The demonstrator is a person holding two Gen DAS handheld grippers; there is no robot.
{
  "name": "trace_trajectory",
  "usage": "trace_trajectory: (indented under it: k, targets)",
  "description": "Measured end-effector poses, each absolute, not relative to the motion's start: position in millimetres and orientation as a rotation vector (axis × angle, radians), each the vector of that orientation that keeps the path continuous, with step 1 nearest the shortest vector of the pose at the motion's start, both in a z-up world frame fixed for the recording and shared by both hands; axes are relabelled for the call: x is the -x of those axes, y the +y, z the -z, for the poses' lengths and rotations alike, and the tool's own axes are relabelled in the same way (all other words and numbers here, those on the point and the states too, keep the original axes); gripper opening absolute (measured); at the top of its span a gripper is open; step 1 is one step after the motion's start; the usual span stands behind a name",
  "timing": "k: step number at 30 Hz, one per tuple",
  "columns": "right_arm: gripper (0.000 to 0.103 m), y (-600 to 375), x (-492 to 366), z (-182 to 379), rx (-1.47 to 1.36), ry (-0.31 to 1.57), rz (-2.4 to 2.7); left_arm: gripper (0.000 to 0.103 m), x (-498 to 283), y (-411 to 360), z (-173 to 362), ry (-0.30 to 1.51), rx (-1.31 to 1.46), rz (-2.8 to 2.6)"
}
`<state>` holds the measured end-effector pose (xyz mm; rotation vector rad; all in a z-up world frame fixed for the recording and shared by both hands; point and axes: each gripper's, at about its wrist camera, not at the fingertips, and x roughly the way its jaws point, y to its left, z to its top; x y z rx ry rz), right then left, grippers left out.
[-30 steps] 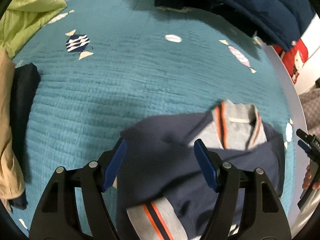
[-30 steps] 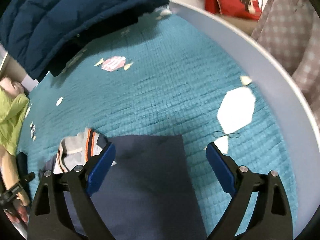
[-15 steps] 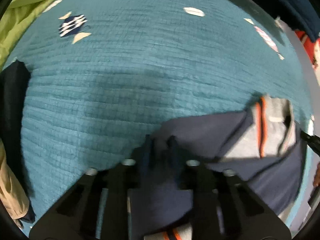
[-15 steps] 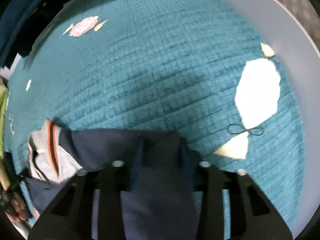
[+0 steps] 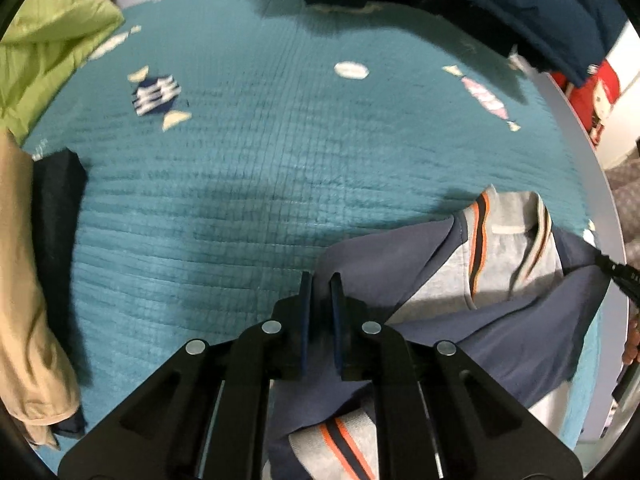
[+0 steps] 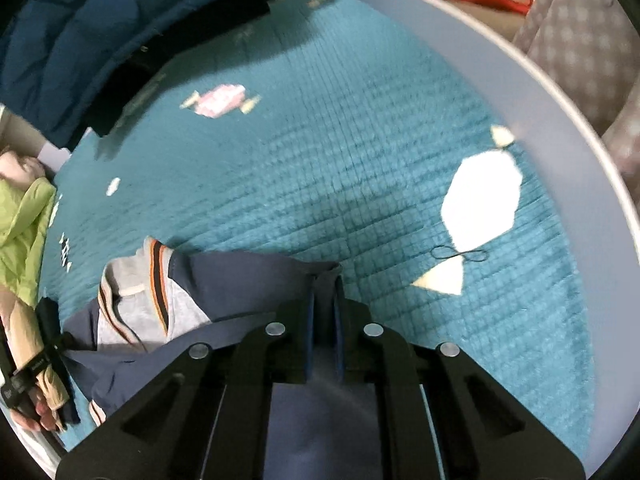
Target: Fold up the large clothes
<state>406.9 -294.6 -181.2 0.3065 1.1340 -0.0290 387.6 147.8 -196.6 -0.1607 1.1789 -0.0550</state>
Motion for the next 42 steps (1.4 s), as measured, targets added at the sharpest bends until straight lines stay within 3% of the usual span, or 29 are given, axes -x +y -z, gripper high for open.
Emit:
trace_trajectory:
  k: [13, 27, 35, 42]
  targets:
    - [0.005, -293.7, -320.4, 114.1, -0.261, 1.008, -0.004, 0.009, -294.5, 141.9, 135.7, 1.039, 0.091, 0.109]
    - [0.004, -299.1, -191.1, 98.4, -0.210, 0.914, -0.051, 0.009, -175.3, 147.4, 110.8, 0.944, 0.054, 0.171]
    - [0.005, -307.7, -97.6, 148.7, -0.269, 1.008, -0.033, 0.009, -91.1, 152.9, 146.1, 1.023, 0.092, 0.193]
    - [0.005, -314.6, -56.0, 218.2, -0.353, 1.158, 0.036, 0.003, -31.5, 162.1, 223.0, 1.221, 0.166, 0.098]
